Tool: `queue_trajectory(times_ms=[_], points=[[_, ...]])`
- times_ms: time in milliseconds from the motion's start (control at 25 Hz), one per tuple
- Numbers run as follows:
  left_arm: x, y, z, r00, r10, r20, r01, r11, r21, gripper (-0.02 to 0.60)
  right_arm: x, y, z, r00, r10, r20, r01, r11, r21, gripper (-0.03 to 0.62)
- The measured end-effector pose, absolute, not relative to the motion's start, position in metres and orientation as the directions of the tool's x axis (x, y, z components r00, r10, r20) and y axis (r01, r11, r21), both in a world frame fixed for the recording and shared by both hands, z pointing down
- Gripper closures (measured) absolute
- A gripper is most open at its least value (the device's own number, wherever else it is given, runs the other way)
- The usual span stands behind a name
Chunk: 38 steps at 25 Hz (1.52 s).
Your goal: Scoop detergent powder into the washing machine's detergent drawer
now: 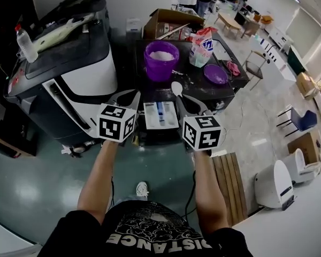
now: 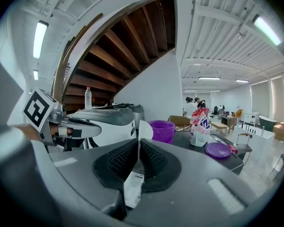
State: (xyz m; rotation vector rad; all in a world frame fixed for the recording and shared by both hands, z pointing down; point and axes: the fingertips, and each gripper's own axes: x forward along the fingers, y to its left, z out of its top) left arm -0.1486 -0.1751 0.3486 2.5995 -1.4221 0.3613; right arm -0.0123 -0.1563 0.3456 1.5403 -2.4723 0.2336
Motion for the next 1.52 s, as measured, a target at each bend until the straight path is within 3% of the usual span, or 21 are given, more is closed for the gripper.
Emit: queue_trajectory(times_ms=[760, 1520], points=[[-0.160, -0.264, 0.363, 0.562, -0.773, 0.296, -0.817, -0.573, 0.055, 0.581, -0.021, -0.242, 0.346, -0.403, -0.865, 0.301, -0.901, 0.432, 0.035, 0.554], [-0.138, -0.337, 0.368, 0.480, -0.819, 0.314, -0.864, -0.503, 0.013, 0.581, -0.011, -0.357, 0.347, -0.532, -0.734, 0.423, -0.738, 0.646, 0.194, 0.556]])
